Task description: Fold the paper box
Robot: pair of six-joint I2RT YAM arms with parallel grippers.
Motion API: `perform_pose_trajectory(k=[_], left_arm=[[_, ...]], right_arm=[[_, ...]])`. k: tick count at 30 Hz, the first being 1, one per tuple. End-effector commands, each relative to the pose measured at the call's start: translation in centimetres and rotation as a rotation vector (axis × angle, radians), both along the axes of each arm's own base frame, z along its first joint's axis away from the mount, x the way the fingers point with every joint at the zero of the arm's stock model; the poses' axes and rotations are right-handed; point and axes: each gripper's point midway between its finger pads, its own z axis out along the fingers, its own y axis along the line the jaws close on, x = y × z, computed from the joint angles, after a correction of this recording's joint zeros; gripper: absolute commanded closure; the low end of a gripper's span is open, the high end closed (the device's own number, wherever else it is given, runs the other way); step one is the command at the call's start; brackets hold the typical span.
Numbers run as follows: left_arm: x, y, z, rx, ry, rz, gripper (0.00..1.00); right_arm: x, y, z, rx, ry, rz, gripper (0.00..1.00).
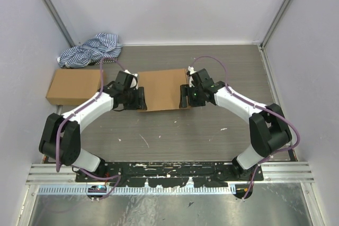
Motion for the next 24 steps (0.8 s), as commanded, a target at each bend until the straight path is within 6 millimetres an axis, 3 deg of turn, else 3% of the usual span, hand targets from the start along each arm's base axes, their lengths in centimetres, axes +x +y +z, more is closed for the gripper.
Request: perform_pose_trajectory(k=[1,12,24], left_arm=[[0.3,-0.3,2.0,-0.005,-0.016,-0.006,0.39],[-0.1,-0.6,3.5,-0.023,-0.009,-0.021,0.39],[-0.7,-0.7,3.5,-0.022,0.033,-0.044,0.39]], right_arm=[[1.0,1.1,4.2,0.055,-0.079,0.007,0.32],[0.6,1.7,5.2,0.088,-0.070,0.032,0.32],[0.7,1.9,5.7,0.096,-0.074,0.034,0.32]])
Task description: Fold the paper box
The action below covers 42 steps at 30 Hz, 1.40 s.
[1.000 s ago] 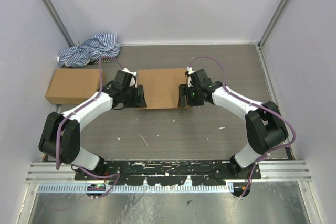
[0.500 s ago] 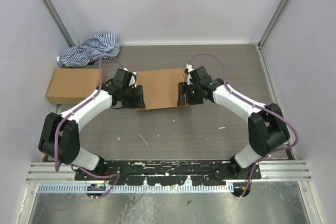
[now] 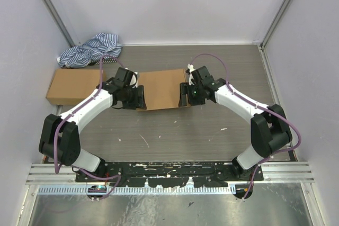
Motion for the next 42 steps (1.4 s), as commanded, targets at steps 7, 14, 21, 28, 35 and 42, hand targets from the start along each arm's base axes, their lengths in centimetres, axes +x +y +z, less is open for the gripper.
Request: perform_pose_trajectory(k=[7,14,21,28,35,42], left_arm=[[-0.1,-0.7,1.3,-0.023,-0.004,-0.041,0.39],[-0.2,-0.7,0.8,-0.023,0.011,-0.043,0.39],[-0.2,-0.9,0.9,-0.028,0.008,-0.046,0.39],[-0.1,-1.1,-0.5,-0.029,0.029,-0.045,0.39],[0.0,-1.2,-0.6,-0.033,0.031,-0.047,0.39],[0.2,-1.1,-0.7,-0.025,0.030,-0.048,0.39]], right_arm=[[1.0,1.6,4.1,0.086,-0.089,0.021,0.32],[0.6,1.7,3.8,0.095,-0.075,0.030,0.32],[0.8,1.6,3.4,0.086,-0.074,0.033,0.32],[1.1,1.1,1.2,0.040,-0.059,0.020,0.32],[1.5,1.2,-0.1,0.025,-0.057,0.025,0.32],[1.9,1.4,-2.0,0.021,-0.045,0.025,0.32]])
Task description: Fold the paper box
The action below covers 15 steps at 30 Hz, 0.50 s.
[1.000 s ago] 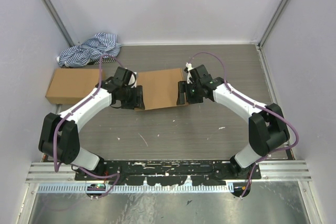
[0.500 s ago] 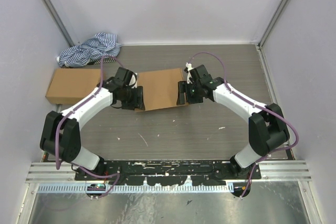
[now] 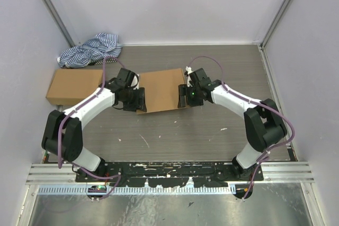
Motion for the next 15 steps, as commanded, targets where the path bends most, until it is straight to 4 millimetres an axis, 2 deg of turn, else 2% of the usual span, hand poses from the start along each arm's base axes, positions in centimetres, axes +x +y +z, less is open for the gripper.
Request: perform_pose_trajectory(k=[1,15], left_arm=[[0.8,-1.1,0.5,-0.040,-0.027,-0.025,0.39],[1.5,0.4,-1.7,0.044,-0.046,0.024,0.40]], right_arm=[[1.1,1.1,-0.3,0.033,-0.048,0.019,0.32],[1.6,0.5,-2.5,-0.019,-0.037,-0.010,0.33]])
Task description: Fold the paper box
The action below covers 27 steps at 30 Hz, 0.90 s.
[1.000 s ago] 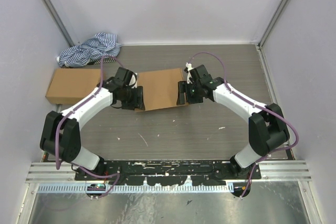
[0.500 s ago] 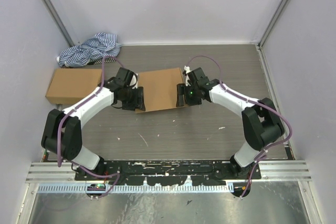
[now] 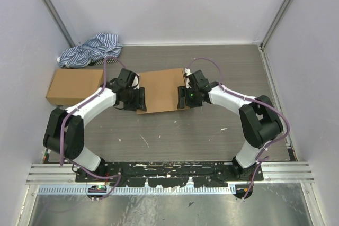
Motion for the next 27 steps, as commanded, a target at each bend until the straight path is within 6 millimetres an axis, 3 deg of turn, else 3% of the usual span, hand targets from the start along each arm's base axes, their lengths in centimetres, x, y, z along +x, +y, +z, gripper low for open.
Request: perform_pose_trajectory(k=[1,9,15,18,22,27], left_arm=[[0.9,0.4,-1.1,0.035,-0.036,0.018,0.40],[1.7,1.5,-3.4,0.074,-0.083,0.096,0.43],[2.1,2.2,-3.8,0.087,-0.129,0.142,0.45],[2.0,2.2,-2.7,0.064,-0.163,0.150,0.44],[1.3,2.2,-0.7,0.030,-0.189,0.150,0.44],[0.2,1.8,1.4,-0.032,-0.206,0.135,0.49]], right_arm=[[1.2,0.4,-0.4,-0.006,-0.043,-0.005,0.33],[1.6,-0.2,-1.3,-0.036,-0.048,-0.046,0.34],[1.3,-0.4,-0.2,-0.031,-0.065,-0.039,0.33],[1.0,-0.7,1.8,-0.027,-0.089,-0.028,0.32],[0.9,-1.3,6.1,-0.022,-0.164,-0.038,0.31],[3.0,-1.1,11.7,-0.007,-0.277,-0.052,0.31]])
